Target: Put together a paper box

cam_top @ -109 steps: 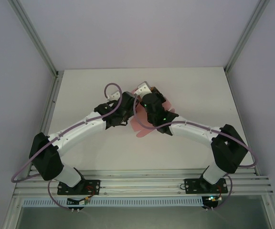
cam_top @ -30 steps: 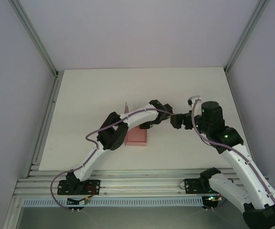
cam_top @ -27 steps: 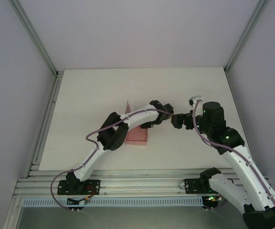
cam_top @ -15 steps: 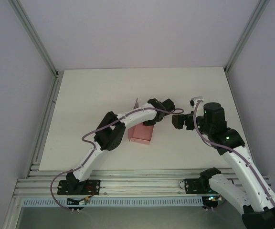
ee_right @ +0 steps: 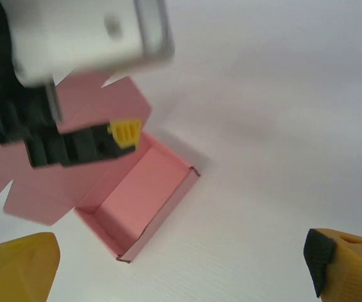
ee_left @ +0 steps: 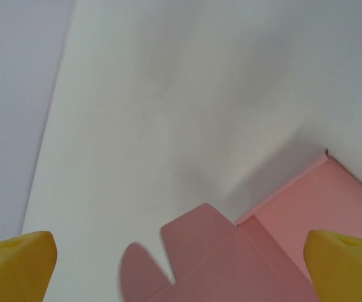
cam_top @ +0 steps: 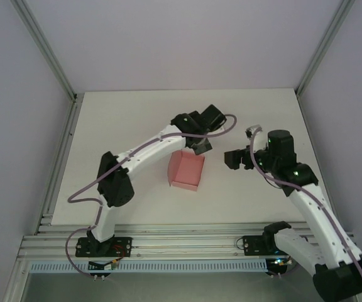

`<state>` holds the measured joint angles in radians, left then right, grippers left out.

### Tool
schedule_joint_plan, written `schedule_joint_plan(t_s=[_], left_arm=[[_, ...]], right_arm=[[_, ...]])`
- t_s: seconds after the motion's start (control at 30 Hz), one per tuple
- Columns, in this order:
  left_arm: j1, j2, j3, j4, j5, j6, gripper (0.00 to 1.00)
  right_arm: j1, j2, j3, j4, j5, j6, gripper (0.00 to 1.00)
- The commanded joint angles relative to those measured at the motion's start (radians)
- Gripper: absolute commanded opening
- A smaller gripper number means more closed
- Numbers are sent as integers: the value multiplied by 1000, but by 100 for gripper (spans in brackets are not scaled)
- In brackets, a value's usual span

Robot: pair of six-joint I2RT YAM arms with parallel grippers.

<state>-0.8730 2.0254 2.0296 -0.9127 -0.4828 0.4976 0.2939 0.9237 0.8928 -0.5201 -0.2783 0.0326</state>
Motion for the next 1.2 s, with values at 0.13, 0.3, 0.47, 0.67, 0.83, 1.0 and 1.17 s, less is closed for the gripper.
schedule_joint_plan(t_s=[0.13, 0.3, 0.47, 0.67, 0.83, 1.0, 1.17], left_arm=[[333, -406, -255, 117, 75, -574, 100], [521, -689, -709, 240, 118, -782, 100], [602, -818, -940, 273, 164, -858, 100], [619, -813, -996, 253, 190, -849, 100], [621, -773, -972, 221, 202, -851, 100], [620, -765, -952, 201, 214, -847, 100], [621, -776, -963, 223, 239, -845, 100]], right_arm=[[1, 337, 208, -80, -522, -782, 100], [1, 657, 481, -203, -611, -1023, 100], [22, 1052, 953, -541, -699, -1182, 100], [128, 1358, 1357, -797, -587, -1361, 100], [160, 1518, 1574, -923, -564, -1432, 100], [175, 1538, 1572, -938, -578, -1470, 68], [175, 1481, 1515, -933, -559, -1468, 27]])
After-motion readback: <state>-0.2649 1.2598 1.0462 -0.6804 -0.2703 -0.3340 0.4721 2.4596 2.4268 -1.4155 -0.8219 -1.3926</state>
